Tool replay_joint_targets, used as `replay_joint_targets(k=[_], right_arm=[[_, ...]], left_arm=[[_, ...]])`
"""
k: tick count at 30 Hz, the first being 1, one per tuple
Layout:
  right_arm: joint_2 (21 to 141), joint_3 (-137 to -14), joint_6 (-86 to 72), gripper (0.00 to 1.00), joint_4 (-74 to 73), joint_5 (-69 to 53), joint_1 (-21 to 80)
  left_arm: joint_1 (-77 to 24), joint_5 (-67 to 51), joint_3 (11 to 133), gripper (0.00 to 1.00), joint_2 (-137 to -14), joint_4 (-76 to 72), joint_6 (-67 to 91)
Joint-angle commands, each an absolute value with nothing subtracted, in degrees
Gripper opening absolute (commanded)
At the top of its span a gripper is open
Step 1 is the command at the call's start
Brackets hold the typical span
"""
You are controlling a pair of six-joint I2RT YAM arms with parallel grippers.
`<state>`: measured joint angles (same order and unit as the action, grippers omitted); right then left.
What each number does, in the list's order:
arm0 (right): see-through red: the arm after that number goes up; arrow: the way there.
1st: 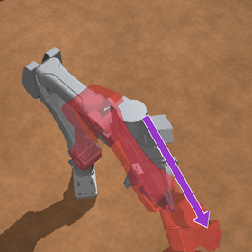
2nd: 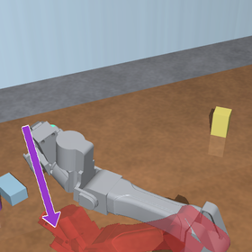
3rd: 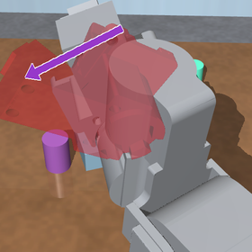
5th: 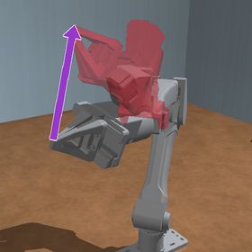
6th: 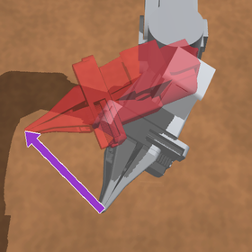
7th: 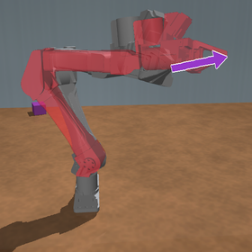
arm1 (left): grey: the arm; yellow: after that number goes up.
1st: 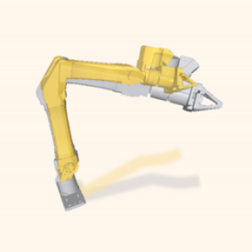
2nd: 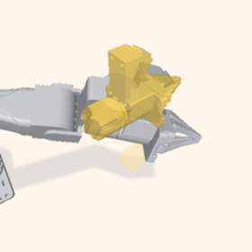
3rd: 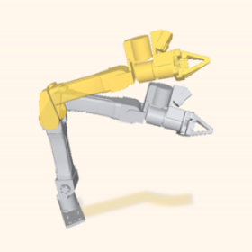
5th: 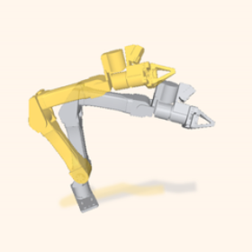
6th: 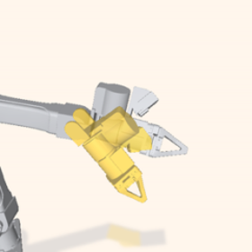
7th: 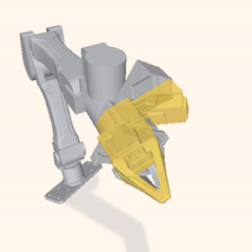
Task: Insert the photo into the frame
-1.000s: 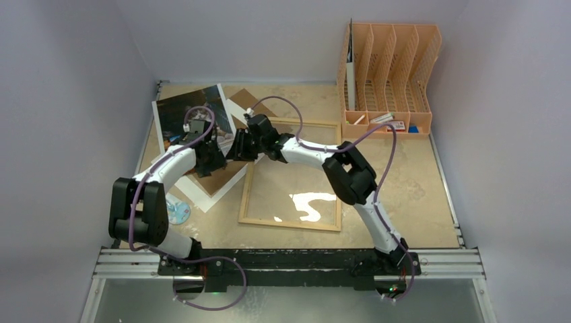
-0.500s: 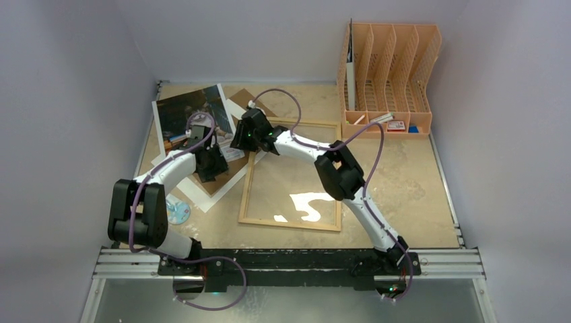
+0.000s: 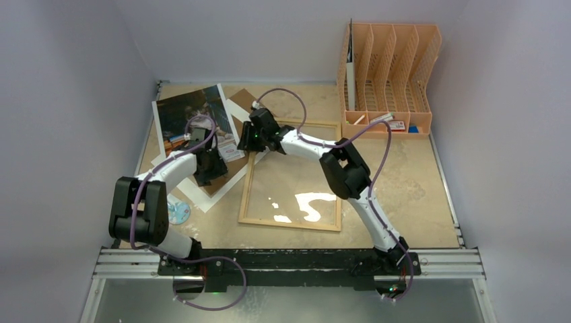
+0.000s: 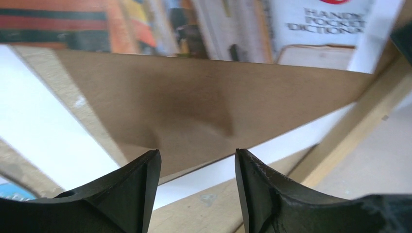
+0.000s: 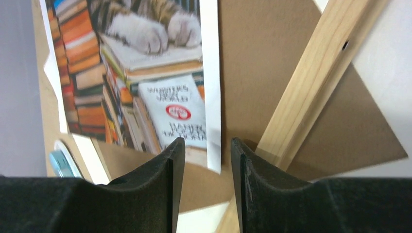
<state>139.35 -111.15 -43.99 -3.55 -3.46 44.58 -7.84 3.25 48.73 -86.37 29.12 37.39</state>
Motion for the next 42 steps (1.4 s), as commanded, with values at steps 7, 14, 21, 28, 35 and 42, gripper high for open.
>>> replay_joint_targets(k=[7,14,21,28,35,42], right_arm=[[126.4,-99.8,-48.5,0.44,-2.0,-11.8,48.5],[128.5,-100.6,-57.1,0.46,-5.7,-9.7,55.0],[128.4,-98.7,-65.4,0.48,-6.8,-4.9,59.8],[131.0,-102.7,-73.3,0.51,-13.7,4.4,61.6],[132.3,-105.8,-78.7,0.52,-21.7,14.3,61.6],[136.4,-109.5,-82.3,0.54,-28.5,17.3,61.3]], left_arm=[[-6.5,15.9,49.3,0.55,-84.4,36.5,41.5],[-5.8,19.9,47.3,0.56,-83.3,40.0,44.2],[-0.3,17.7,47.5,0.37,-88.4,37.1,40.2],[2.8,13.8,51.0,0.31,-91.3,37.5,38.9],[3.0,15.9,49.6,0.30,-92.2,37.2,38.4],[3.0,15.6,49.1,0.30,-91.8,37.1,37.7]])
